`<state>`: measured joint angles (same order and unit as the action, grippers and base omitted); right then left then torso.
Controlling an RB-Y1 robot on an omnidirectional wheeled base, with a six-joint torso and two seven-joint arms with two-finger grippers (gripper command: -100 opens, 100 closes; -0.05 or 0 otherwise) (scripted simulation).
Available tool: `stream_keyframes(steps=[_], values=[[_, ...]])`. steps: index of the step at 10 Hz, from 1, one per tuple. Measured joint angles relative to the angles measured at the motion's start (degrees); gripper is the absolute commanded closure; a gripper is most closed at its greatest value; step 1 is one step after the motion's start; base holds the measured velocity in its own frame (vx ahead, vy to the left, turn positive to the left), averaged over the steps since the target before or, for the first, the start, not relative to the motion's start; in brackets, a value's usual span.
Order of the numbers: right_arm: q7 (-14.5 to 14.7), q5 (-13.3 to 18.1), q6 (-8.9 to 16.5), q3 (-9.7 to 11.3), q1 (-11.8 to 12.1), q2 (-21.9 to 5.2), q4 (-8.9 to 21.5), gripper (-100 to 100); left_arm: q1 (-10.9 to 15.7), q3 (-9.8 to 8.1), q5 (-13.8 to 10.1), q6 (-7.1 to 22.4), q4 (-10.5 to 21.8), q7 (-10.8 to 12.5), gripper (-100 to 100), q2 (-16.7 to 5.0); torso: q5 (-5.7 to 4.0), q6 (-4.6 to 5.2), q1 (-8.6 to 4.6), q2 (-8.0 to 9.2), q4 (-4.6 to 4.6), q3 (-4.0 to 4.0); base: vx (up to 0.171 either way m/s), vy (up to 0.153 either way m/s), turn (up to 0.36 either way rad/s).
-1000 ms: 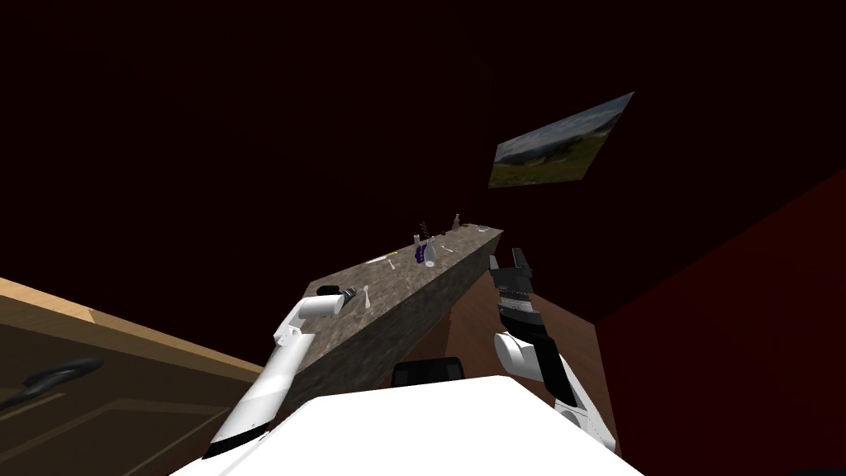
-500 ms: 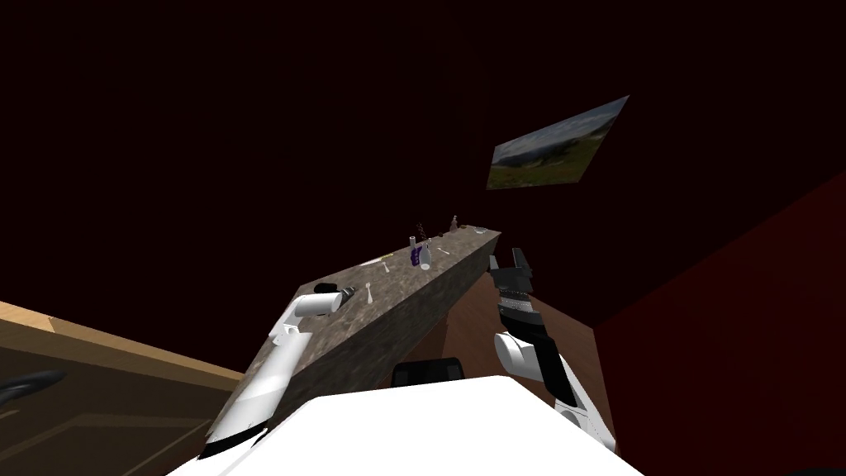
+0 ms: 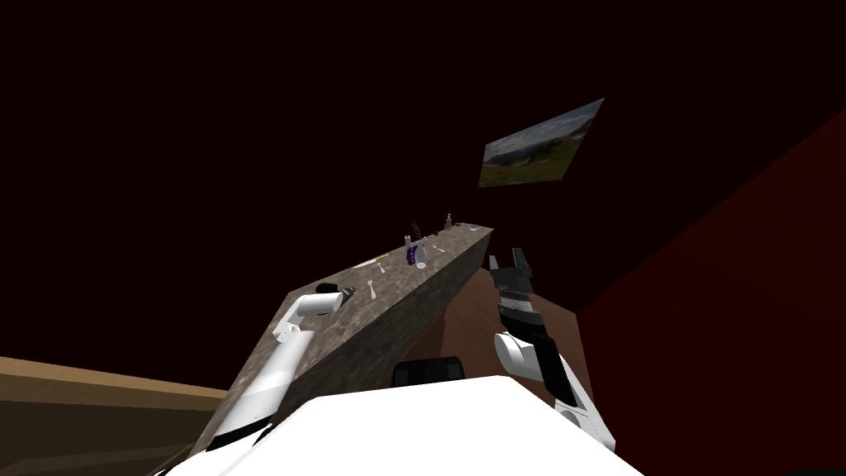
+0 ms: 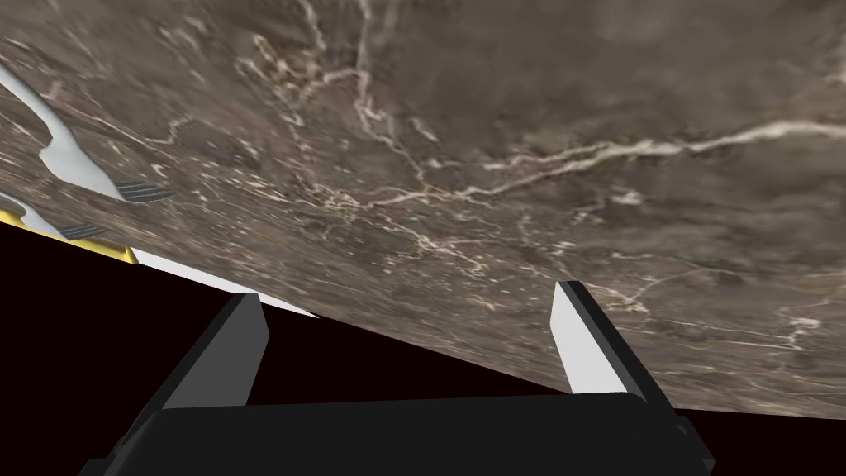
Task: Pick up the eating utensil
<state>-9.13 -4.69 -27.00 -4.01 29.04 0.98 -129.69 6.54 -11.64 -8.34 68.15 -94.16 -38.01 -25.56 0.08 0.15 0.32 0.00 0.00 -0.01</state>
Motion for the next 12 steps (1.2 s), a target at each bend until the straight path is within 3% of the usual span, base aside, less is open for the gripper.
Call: stream_keyframes(steps=[2, 3, 7, 9, 12], values=[[0.0, 0.0, 0.0, 0.0, 0.0, 0.0, 0.0, 0, 0.8, -0.16, 1.9, -1.1, 2.3, 1.8, -100, 0.5, 0.01, -0.01, 0.03, 0.06, 0.02, 0.04, -0.057, 0.058, -0.116], [0.0, 0.0, 0.0, 0.0, 0.0, 0.0, 0.0, 0, 0.9, -0.17, 2.0, -1.2, 2.4, 2.0, 100, 0.5, -0.01, -0.05, -0.08, -0.07, -0.01, -0.03, -0.007, 0.007, 0.006], [0.0, 0.0, 0.0, 0.0, 0.0, 0.0, 0.0, 0, 0.9, -0.17, 2.0, -1.2, 2.4, 2.0, 100, 0.5, -0.05, -0.04, -0.25, -0.25, -0.05, -0.14, 0.000, 0.000, 0.000], [0.0, 0.0, 0.0, 0.0, 0.0, 0.0, 0.0, 0, 0.9, -0.18, 2.0, -1.2, 2.4, 2.0, -100, 0.5, -0.05, -0.04, -0.25, -0.25, -0.05, -0.14, 0.035, -0.043, -0.042], [0.0, 0.0, 0.0, 0.0, 0.0, 0.0, 0.0, 0, 1.4, -0.72, 2.1, -0.2, 2.5, 2.2, -100, 0.2, -0.15, -0.01, -0.69, -0.72, -0.15, -0.41, 0.123, -0.116, -0.055]])
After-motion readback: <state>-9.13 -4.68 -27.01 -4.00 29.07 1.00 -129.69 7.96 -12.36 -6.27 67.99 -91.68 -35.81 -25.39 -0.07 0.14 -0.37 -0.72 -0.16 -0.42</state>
